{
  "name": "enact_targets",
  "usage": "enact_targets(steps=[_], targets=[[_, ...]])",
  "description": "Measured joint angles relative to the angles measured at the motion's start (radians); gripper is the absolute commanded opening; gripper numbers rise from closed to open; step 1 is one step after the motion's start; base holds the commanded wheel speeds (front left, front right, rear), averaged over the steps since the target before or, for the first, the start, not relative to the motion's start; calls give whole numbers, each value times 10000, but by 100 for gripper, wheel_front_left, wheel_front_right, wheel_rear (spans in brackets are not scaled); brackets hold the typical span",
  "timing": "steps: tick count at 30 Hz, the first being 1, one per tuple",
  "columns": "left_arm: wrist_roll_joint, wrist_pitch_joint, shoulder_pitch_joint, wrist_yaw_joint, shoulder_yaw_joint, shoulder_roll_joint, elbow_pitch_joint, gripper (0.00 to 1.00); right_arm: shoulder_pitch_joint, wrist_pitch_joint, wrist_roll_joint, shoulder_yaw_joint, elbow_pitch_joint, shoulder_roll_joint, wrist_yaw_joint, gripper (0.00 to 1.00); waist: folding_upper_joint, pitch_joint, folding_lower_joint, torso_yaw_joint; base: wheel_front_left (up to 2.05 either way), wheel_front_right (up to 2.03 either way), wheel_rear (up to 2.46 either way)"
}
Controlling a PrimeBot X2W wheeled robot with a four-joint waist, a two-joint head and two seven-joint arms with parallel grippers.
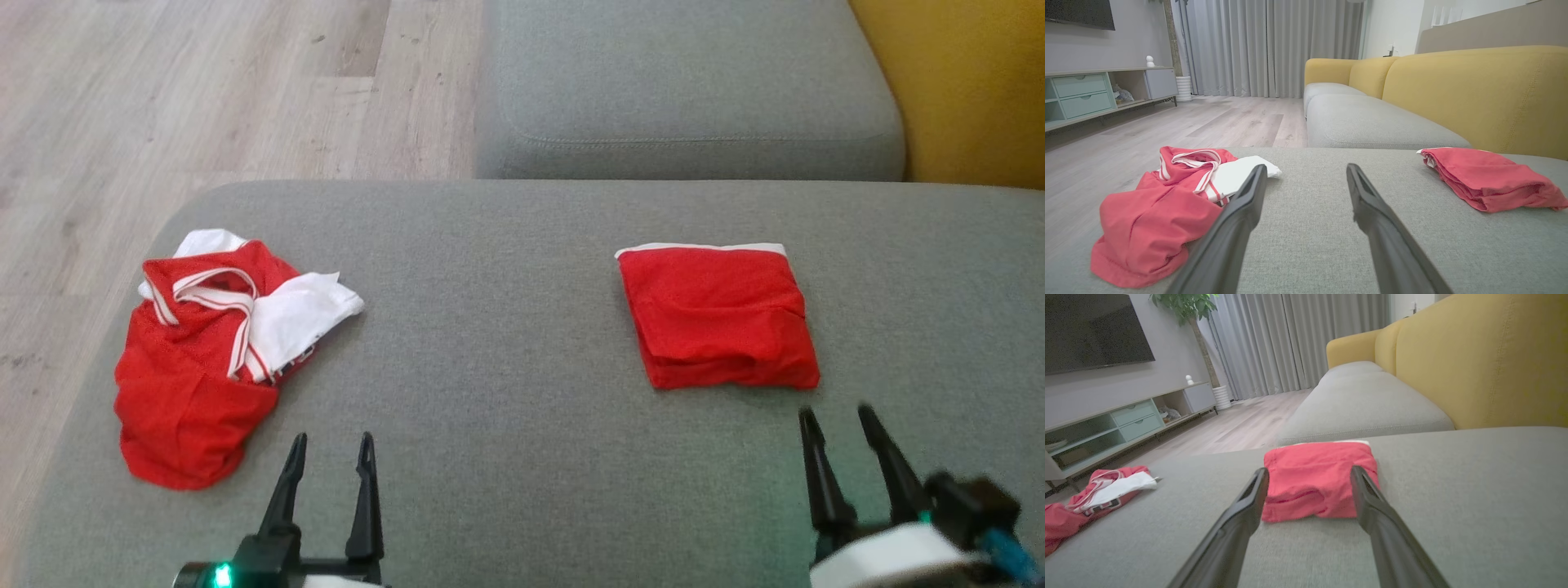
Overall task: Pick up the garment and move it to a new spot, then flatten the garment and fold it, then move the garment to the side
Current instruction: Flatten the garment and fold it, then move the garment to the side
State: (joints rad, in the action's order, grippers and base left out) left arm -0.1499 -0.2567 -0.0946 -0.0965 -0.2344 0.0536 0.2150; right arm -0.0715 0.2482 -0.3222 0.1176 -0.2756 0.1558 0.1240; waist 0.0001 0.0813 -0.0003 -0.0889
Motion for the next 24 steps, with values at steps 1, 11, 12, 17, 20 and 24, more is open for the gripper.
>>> enact_targets(steps=[1,11,12,17,20,24], targets=[[0,0,-53,0,69,0,19,100,-265,0,128,-67,90,-109,0,100,0,37,1,27,0,0,0],[0,0,-155,2,146,0,61,100,-814,0,1064,-568,568,-426,0,100,0,109,3,90,0,0,0],[0,0,-155,0,148,0,69,100,-822,0,1097,-570,571,-458,0,100,0,106,3,94,0,0,0],[0,0,-155,0,148,0,73,100,-827,0,1143,-608,573,-474,0,100,0,104,3,100,0,0,0],[0,0,-154,-4,161,0,71,100,-827,0,1204,-606,573,-483,0,100,0,72,4,133,0,0,0],[0,0,-154,-4,257,0,69,100,-828,-2,1216,-608,571,-493,0,100,0,57,4,172,0,0,0]])
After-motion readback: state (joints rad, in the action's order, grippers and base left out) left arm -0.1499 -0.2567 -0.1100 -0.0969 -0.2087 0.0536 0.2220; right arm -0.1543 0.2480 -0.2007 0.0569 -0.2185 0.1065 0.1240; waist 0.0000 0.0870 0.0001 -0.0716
